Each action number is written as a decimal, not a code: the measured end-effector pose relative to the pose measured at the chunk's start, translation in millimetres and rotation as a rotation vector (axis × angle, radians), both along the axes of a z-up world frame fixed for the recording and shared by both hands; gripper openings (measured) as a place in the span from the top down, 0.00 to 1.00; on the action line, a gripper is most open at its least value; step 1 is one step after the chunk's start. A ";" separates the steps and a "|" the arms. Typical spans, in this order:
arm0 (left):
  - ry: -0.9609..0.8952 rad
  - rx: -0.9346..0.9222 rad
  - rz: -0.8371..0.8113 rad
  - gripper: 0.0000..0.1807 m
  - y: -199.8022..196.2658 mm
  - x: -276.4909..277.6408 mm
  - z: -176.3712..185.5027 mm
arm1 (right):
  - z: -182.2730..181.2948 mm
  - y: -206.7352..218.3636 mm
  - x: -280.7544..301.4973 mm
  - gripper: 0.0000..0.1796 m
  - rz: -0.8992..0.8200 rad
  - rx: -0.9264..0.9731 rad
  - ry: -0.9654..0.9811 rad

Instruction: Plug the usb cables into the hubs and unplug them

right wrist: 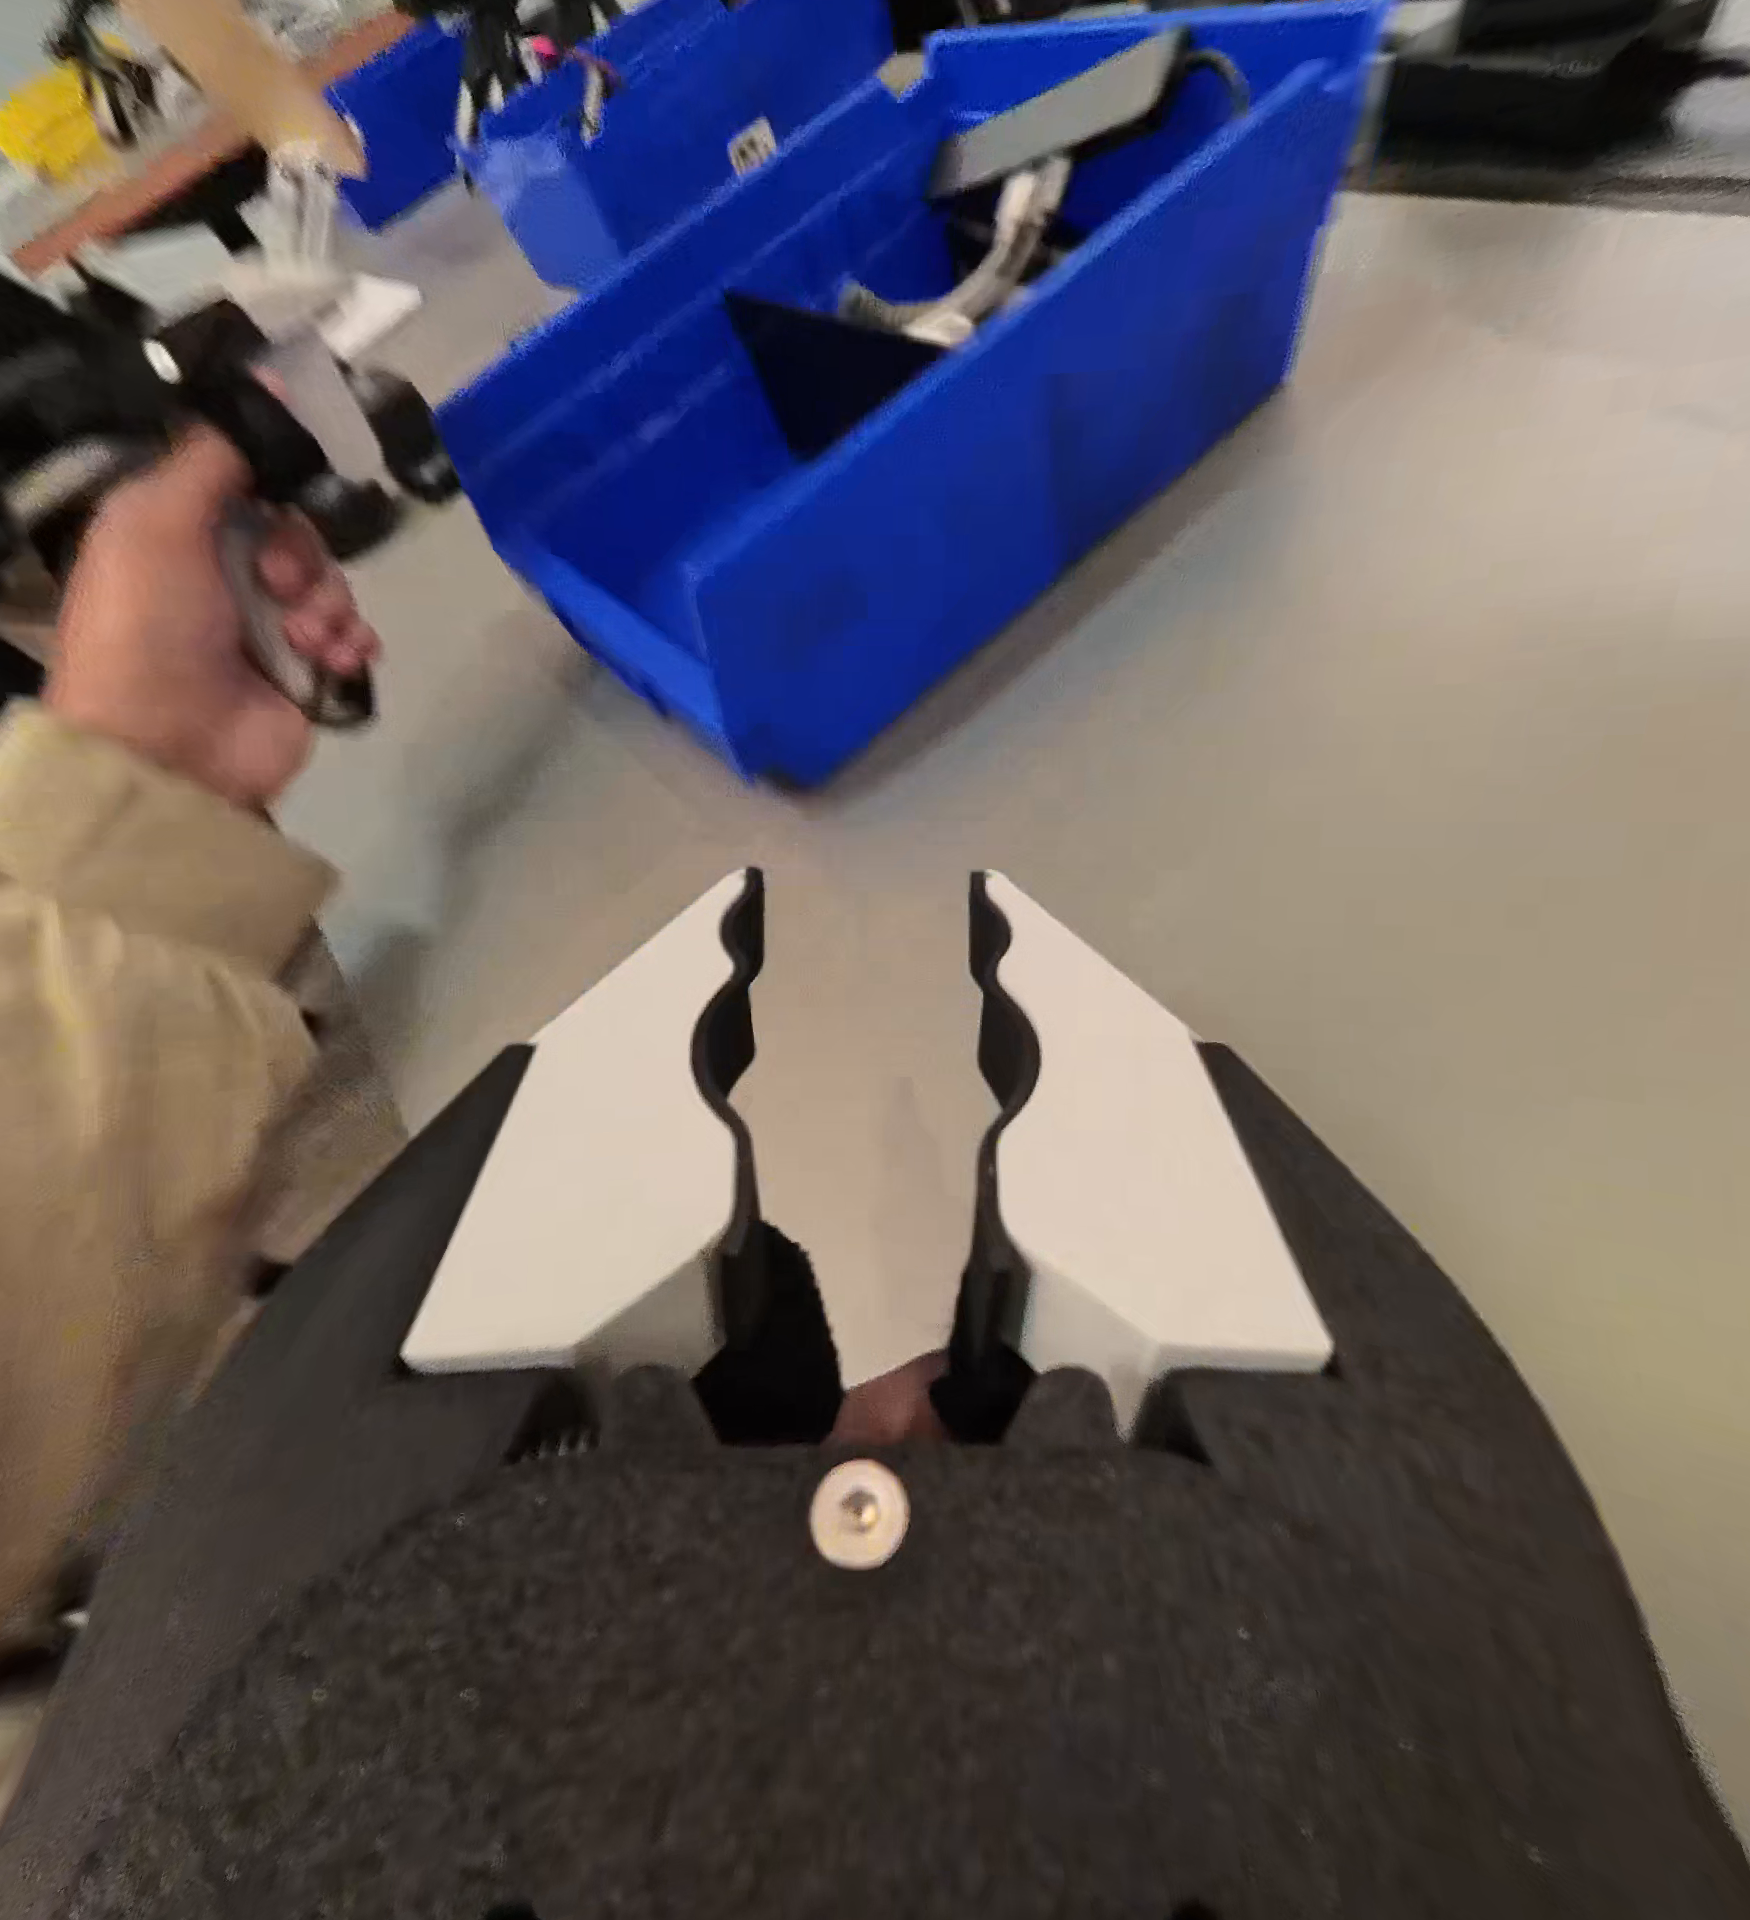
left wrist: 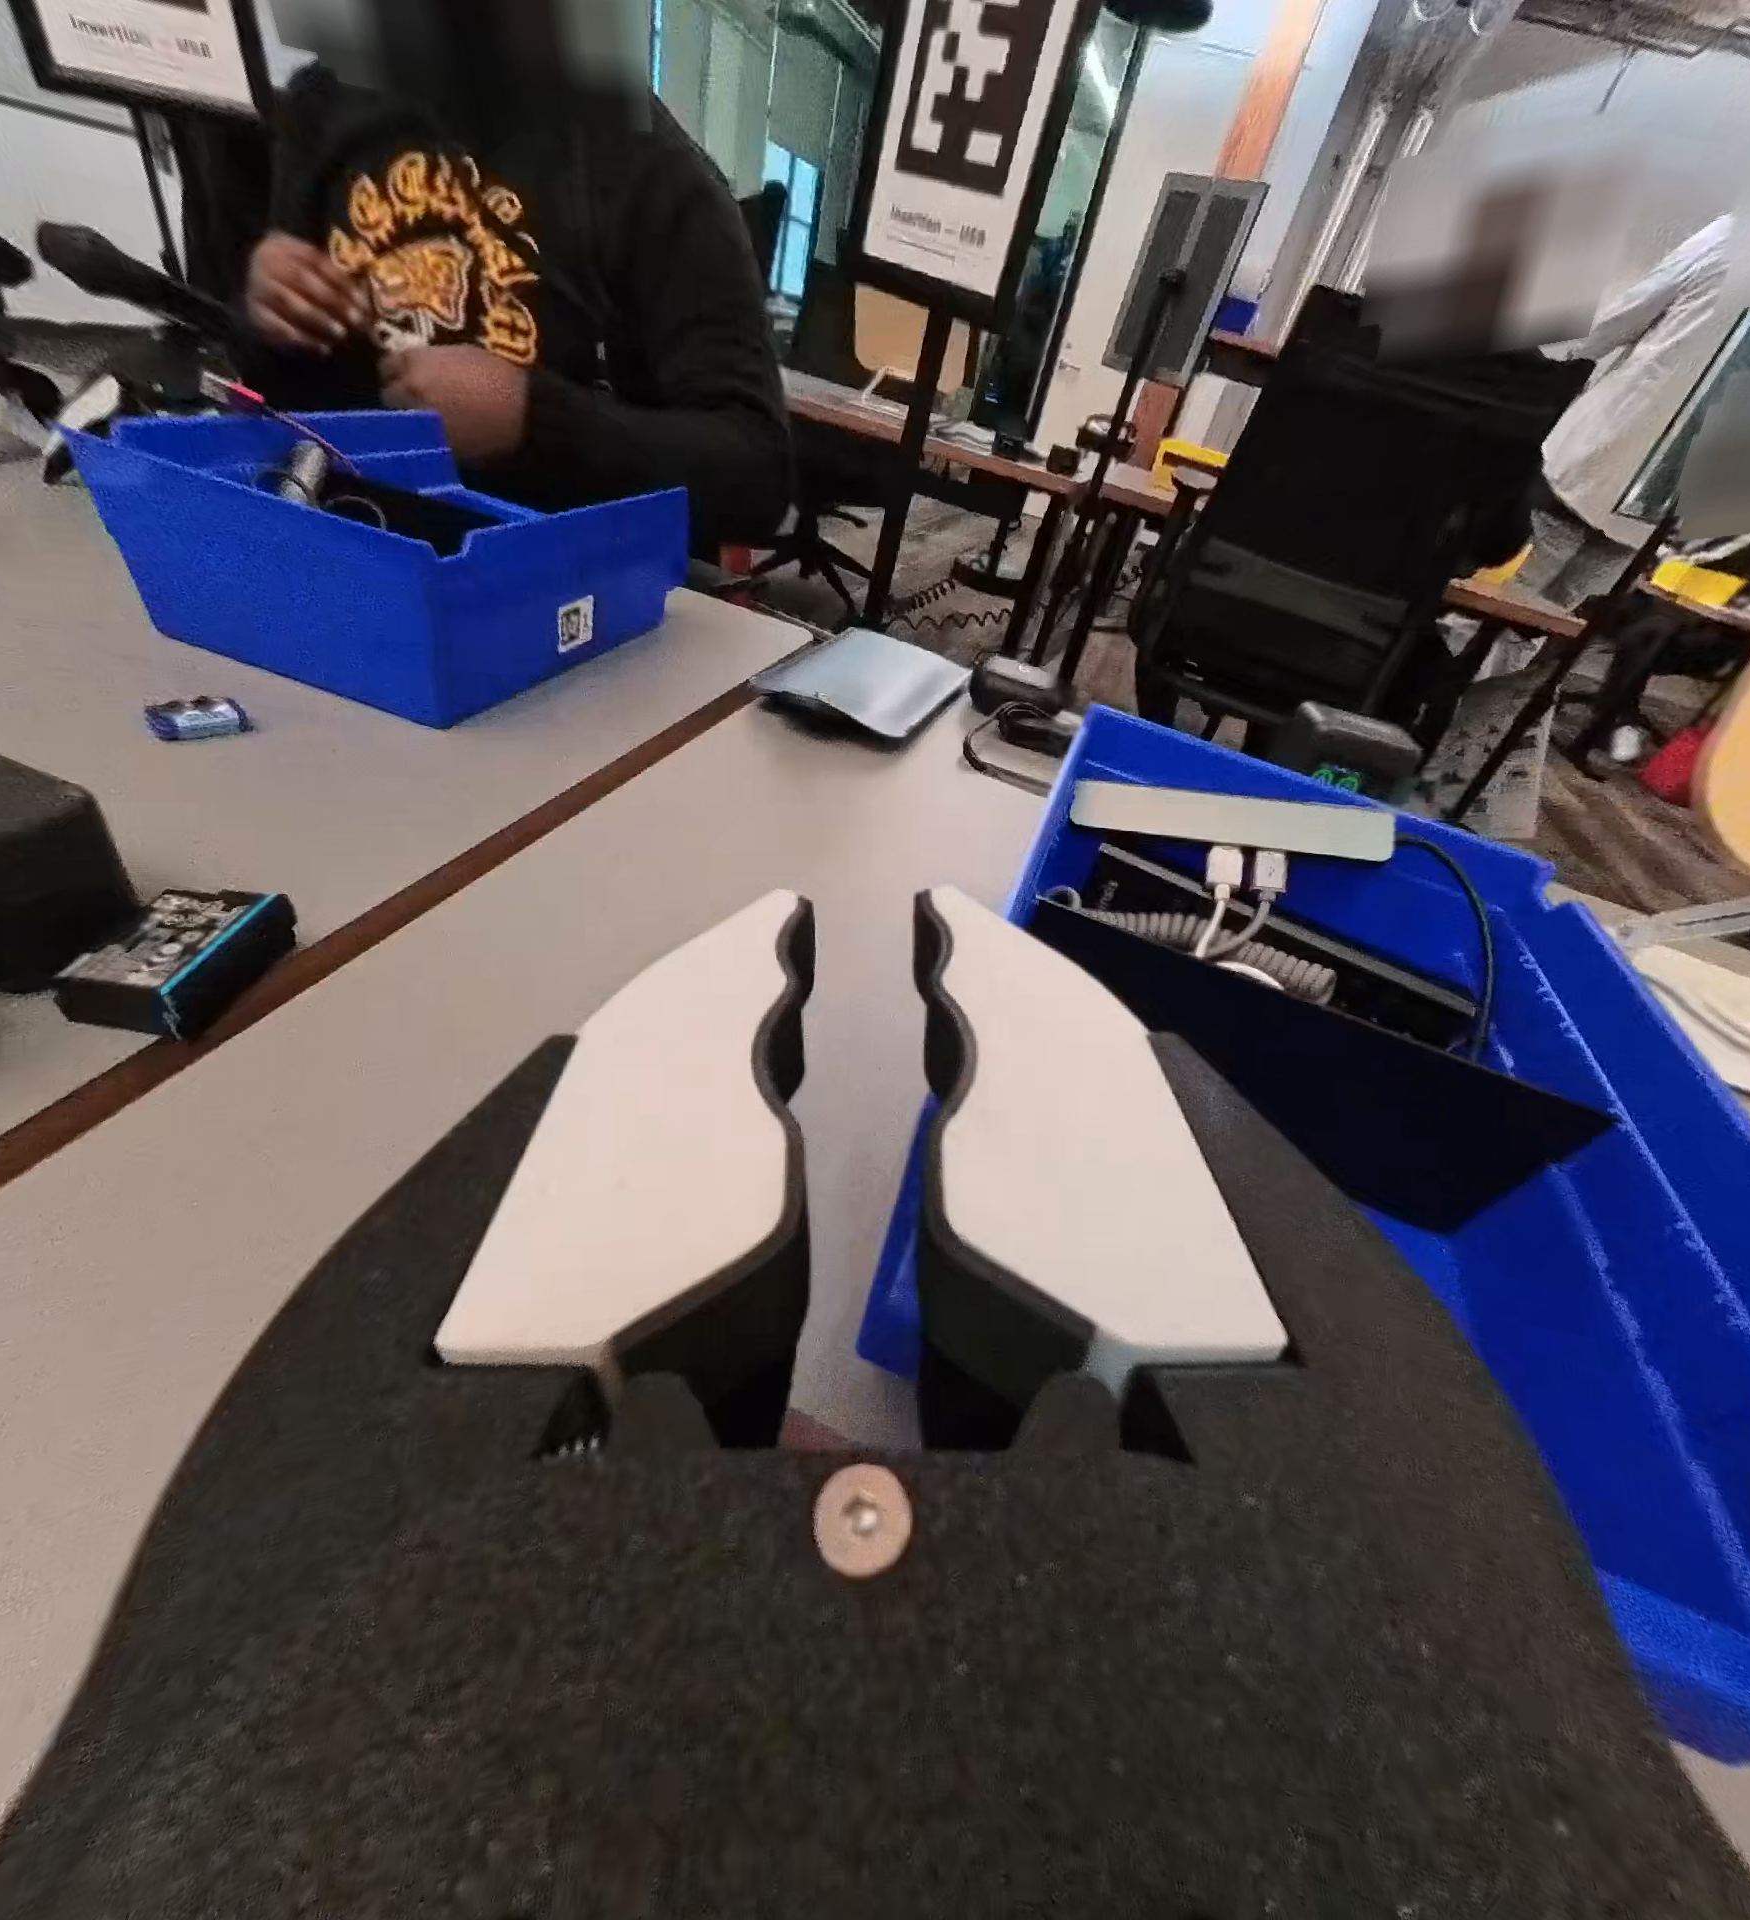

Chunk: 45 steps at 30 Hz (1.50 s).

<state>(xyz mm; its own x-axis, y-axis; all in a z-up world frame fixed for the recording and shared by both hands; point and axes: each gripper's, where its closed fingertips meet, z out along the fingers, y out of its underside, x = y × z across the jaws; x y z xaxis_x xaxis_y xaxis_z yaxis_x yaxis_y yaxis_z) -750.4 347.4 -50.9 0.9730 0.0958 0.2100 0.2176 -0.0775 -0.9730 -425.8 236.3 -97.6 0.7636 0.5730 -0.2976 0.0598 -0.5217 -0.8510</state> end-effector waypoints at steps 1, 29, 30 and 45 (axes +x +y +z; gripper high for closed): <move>0.012 -0.026 -0.026 0.90 -1.0 5.1 -4.5 | -3.5 -10.3 31.9 0.78 -0.017 0.017 -0.046; -0.039 -0.304 -0.537 0.85 -113.2 192.9 -73.4 | 2.6 -91.5 430.0 0.78 -0.887 0.235 -0.036; -0.044 -0.315 -0.534 0.85 -116.8 189.8 -75.2 | 7.2 -90.8 431.2 0.78 -0.901 0.261 -0.058; -0.084 -0.399 -0.518 0.84 -130.7 173.4 -89.0 | 40.7 -79.2 261.4 0.81 -0.414 0.432 0.084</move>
<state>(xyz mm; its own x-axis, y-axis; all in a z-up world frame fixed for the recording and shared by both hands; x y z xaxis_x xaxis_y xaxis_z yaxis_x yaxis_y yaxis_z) -577.0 216.7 -139.9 0.8961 -0.2942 0.3324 0.1292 -0.5436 -0.8294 -164.4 157.1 -56.9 0.9332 0.3152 -0.1728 -0.1507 -0.0933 -0.9842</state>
